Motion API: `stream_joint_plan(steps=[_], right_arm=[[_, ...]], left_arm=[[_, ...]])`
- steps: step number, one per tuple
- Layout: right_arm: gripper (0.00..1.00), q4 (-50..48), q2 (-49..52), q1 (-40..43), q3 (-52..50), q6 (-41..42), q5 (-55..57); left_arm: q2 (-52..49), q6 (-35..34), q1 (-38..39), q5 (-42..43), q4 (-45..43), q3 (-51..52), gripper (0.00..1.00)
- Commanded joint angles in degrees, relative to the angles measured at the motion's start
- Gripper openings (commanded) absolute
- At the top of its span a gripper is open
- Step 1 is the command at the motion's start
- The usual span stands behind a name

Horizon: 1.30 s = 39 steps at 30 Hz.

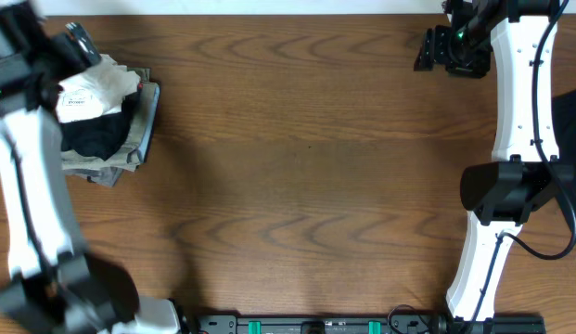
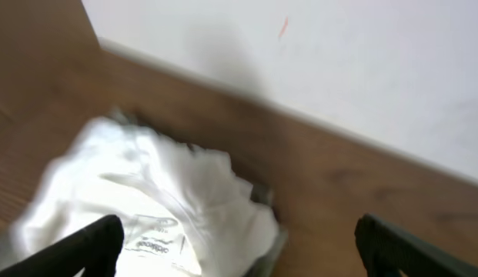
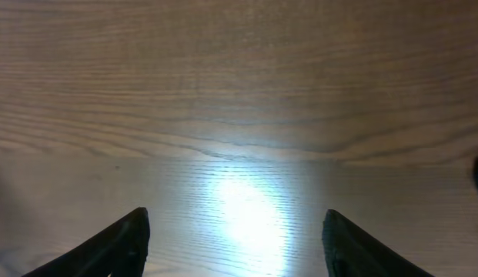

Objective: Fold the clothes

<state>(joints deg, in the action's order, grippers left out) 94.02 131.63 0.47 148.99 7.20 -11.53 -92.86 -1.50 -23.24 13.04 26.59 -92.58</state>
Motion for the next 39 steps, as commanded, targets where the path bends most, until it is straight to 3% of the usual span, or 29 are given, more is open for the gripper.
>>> stream_joint_plan(steps=[1,6,13,23,30,39], right_arm=[[0.66,0.0,-0.8,-1.0,1.1,0.9,-3.9],[0.61,0.0,-4.9,-1.6,1.1,0.9,-4.5],[0.54,3.3,-15.3,-5.4,1.0,0.9,2.6],[0.53,3.3,-26.8,-17.3,-3.6,0.0,11.7],[0.52,3.3,-37.7,-22.1,-17.4,5.7,22.7],[0.52,-0.4,-57.1,-23.3,-33.4,11.5,25.1]], left_arm=[[7.3,0.3,-0.2,0.0,4.7,-0.4,0.98],[16.1,0.3,-0.2,1.4,15.5,-0.4,0.98],[25.2,0.3,-0.1,15.5,26.8,0.6,0.98],[45.5,0.3,-0.1,15.5,26.9,16.8,0.98],[59.7,3.3,-0.1,20.5,26.9,26.5,0.98],[63.8,3.4,0.3,26.6,26.7,31.7,0.98]])
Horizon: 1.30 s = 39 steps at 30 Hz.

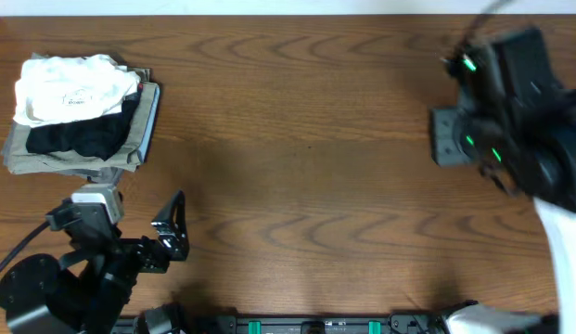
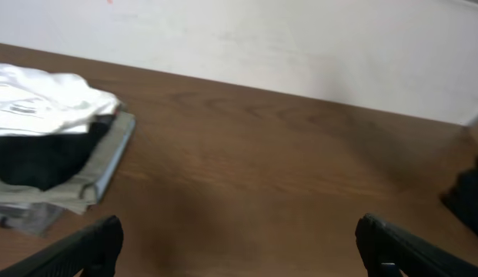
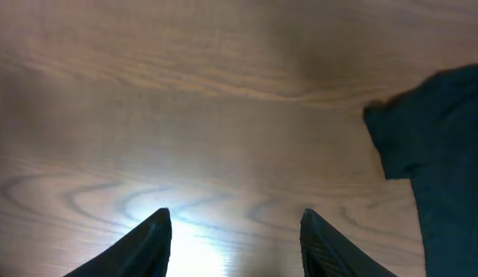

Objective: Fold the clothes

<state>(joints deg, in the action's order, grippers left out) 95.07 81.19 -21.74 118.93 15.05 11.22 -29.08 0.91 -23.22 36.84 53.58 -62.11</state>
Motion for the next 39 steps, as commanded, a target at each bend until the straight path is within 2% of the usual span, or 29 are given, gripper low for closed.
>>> stream_joint_plan(steps=[1,10,17,19,20,21,27,39], right_arm=[[0.52,-2.5,-8.9,-1.4,-5.0,3.8,2.2],[0.54,-13.5,-27.7,-2.2,-25.7,7.3,0.5],[0.57,-20.7,-32.5,-2.2,-35.1,8.5,0.6],[0.63,-22.8,-32.4,-2.2,-36.2,8.8,0.5],[0.89,-23.4,-32.2,-2.2,-36.6,9.7,0.5],[0.99,-23.6,-31.9,-2.2,-36.8,10.5,0.5],[0.99,-22.6,-30.5,-2.2,-37.3,12.2,-3.2],[0.99,-19.2,-30.4,-2.2,-37.4,12.0,-3.1]], left_arm=[[-0.1,0.9,0.7,2.8,-0.6,1.7,0.98],[-0.2,0.9,6.3,2.8,-0.7,2.1,0.98],[-0.2,0.9,6.3,2.8,-0.7,2.1,0.98],[-0.2,0.9,6.3,2.8,-0.7,2.1,0.98],[-0.2,0.9,6.3,2.8,-0.7,2.1,0.98],[-0.2,0.9,6.3,2.8,-0.7,2.1,0.98],[-0.2,0.9,6.3,2.8,-0.7,2.1,0.98],[-0.2,0.9,6.3,2.8,-0.7,2.1,0.98]])
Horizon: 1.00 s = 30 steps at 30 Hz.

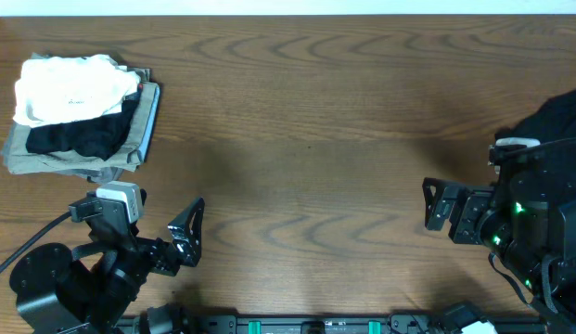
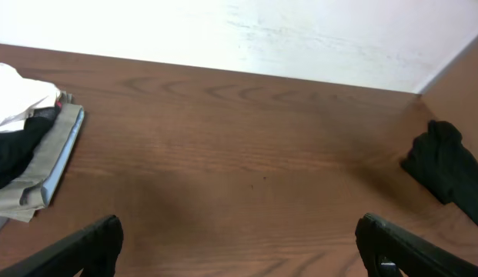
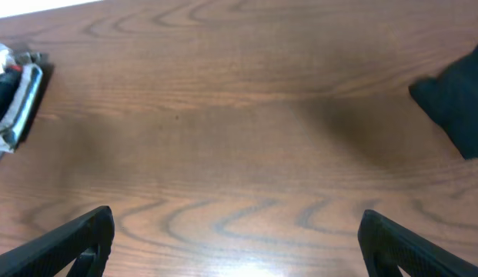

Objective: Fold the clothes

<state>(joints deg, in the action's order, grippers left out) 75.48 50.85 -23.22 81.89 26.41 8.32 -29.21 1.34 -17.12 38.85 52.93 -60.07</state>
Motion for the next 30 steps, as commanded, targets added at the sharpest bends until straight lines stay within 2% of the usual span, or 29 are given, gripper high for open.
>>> stream_joint_plan(steps=[1,7,10,16,21,25,30], right_arm=[[0.99,0.6,0.0,-0.7,-0.4,0.2,0.1],[0.99,-0.2,0.0,-0.7,-1.8,-1.9,2.3],[0.99,-3.9,-0.9,0.6,-5.4,-3.7,3.8],[0.99,-24.5,-10.4,10.7,-22.8,-16.9,-8.5],[0.99,-39.7,-21.5,17.8,-39.8,-18.7,-13.0],[0.99,-50.6,-29.4,20.5,-51.3,-23.5,-17.3],[0.99,-60.7,-36.6,22.8,-62.2,-24.2,-19.3]], left_arm=[[-0.1,0.5,0.2,0.8,0.0,0.1,0.98],[-0.1,0.5,0.2,0.8,0.0,0.1,0.98],[-0.1,0.5,0.2,0.8,0.0,0.1,0.98],[-0.1,0.5,0.2,0.8,0.0,0.1,0.98],[-0.1,0.5,0.2,0.8,0.0,0.1,0.98],[-0.1,0.5,0.2,0.8,0.0,0.1,0.98],[-0.1,0.5,0.2,0.8,0.0,0.1,0.98]])
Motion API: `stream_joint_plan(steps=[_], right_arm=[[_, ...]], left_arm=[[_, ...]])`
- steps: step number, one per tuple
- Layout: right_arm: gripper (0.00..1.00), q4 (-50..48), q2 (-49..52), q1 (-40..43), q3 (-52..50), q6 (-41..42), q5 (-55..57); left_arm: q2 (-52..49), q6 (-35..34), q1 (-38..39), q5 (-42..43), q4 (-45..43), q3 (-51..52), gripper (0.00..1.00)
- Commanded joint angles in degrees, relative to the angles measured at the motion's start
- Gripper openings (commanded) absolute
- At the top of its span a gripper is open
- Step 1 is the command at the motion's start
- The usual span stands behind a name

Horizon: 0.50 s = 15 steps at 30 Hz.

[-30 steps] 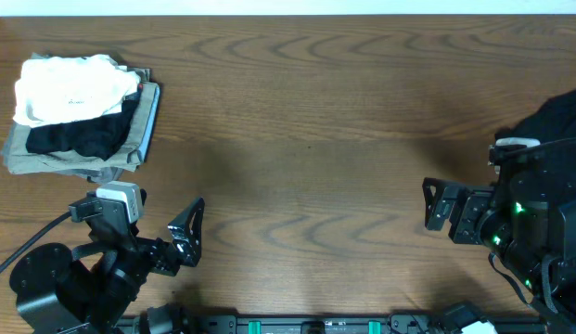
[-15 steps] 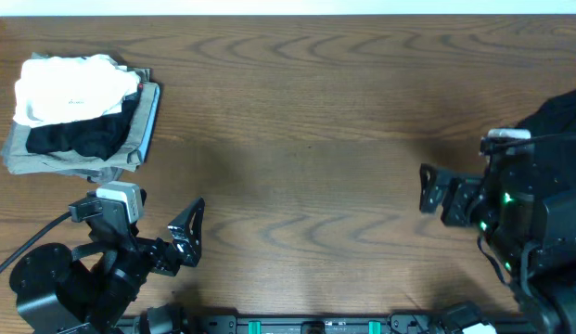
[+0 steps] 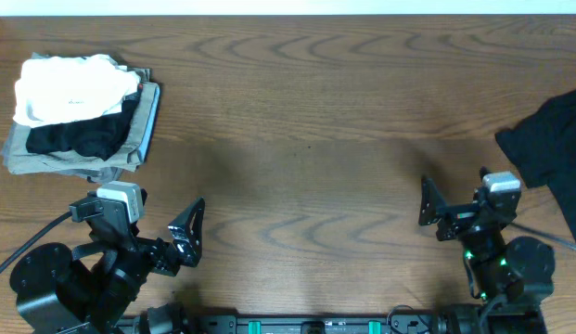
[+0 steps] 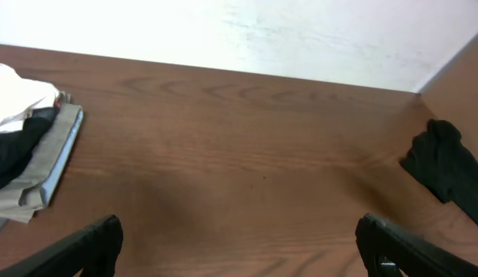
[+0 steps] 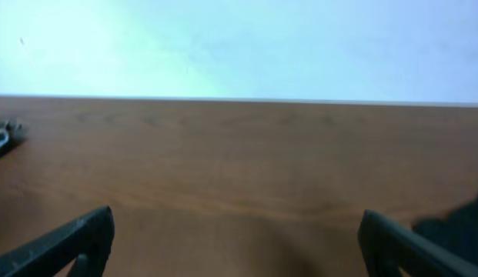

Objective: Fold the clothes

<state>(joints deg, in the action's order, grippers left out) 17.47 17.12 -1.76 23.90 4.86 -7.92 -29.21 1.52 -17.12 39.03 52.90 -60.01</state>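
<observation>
A stack of folded clothes (image 3: 79, 116), white on black on khaki, lies at the table's far left, also seen in the left wrist view (image 4: 27, 154). A dark crumpled garment (image 3: 552, 148) lies at the right edge, its edge showing in the left wrist view (image 4: 446, 165). My left gripper (image 3: 176, 243) is open near the front left, holding nothing. My right gripper (image 3: 434, 209) is open near the front right, a short way left of the dark garment, holding nothing.
The wooden table (image 3: 306, 139) runs between the stack and the dark garment. A white wall (image 4: 246, 31) stands behind the table's far edge. A black rail (image 3: 315, 325) lines the front edge.
The right arm has drawn back toward the front edge and tipped its camera up toward the wall. The left arm and both piles have not moved.
The left gripper was over the folded stack with the white garment under it, the right gripper at the far right. Then the left arm was back at the front left and the right arm mid-right. Both arms now rest at the front, open.
</observation>
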Motion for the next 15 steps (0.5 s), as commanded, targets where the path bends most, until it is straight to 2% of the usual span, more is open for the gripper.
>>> stream_joint_plan(steps=[1,9,12,15], right_arm=[[0.99,-4.8,-3.8,1.4,-6.0,-2.5,-3.1],[0.99,-25.2,-10.1,1.5,-20.4,-2.1,-3.5],[0.99,-28.7,-11.1,1.5,-23.5,-2.1,-3.7],[0.99,-27.7,-11.6,2.8,-23.6,-2.1,-4.2]], left_arm=[[-0.1,0.3,0.2,0.6,0.0,0.0,0.98],[-0.1,0.3,0.2,0.6,0.0,0.0,0.98],[-0.1,0.3,0.2,0.6,0.0,0.0,0.98],[-0.1,0.3,0.2,0.6,0.0,0.0,0.98]])
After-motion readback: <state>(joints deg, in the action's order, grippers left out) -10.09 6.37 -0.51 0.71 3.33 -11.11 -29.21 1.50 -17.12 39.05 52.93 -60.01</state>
